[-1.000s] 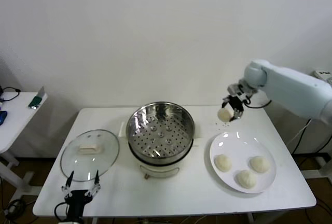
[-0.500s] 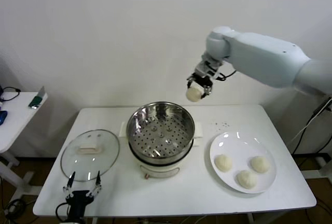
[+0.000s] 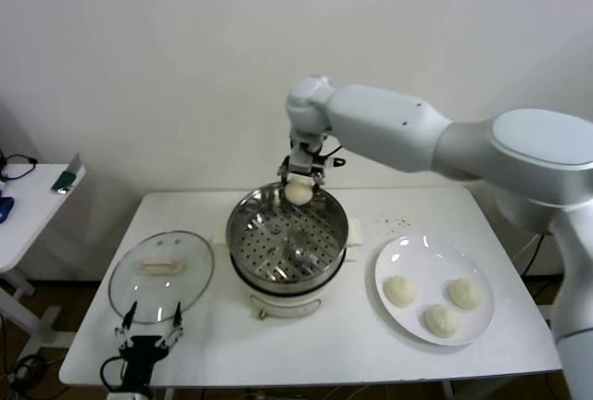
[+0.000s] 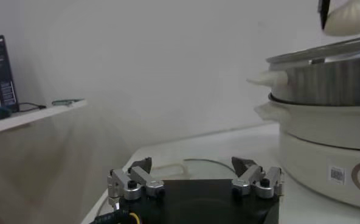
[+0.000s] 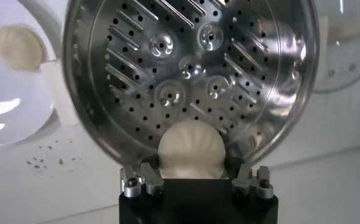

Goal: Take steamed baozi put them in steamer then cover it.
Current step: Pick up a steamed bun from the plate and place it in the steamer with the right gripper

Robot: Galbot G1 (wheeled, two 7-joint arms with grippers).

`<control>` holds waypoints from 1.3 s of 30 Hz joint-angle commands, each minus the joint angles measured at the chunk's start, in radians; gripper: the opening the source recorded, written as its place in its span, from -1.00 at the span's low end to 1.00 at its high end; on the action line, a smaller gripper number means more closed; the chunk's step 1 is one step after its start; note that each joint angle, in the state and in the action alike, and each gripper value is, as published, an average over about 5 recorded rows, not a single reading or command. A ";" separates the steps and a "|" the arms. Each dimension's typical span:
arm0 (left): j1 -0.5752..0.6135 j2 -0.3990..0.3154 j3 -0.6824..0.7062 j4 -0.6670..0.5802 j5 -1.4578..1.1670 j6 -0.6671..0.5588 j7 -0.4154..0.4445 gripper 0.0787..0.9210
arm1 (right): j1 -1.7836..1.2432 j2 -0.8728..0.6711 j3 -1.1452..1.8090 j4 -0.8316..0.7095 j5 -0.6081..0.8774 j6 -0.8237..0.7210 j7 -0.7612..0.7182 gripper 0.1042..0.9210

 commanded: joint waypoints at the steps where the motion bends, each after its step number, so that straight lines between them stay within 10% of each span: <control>1: -0.004 0.006 -0.001 -0.009 0.007 0.006 0.002 0.77 | -0.105 0.067 0.045 -0.029 -0.195 0.077 0.024 0.47; 25: 0.003 0.003 -0.003 0.003 0.011 0.004 -0.002 0.77 | -0.084 0.009 0.069 0.019 -0.145 0.060 0.008 0.76; 34: 0.010 0.003 0.001 -0.009 0.013 0.005 -0.003 0.77 | 0.139 -0.224 -0.017 0.242 0.143 -0.064 0.017 0.76; 39: 0.018 0.005 0.007 -0.022 0.014 0.005 -0.002 0.77 | 0.321 -0.425 -0.284 0.396 0.462 -0.303 0.277 0.76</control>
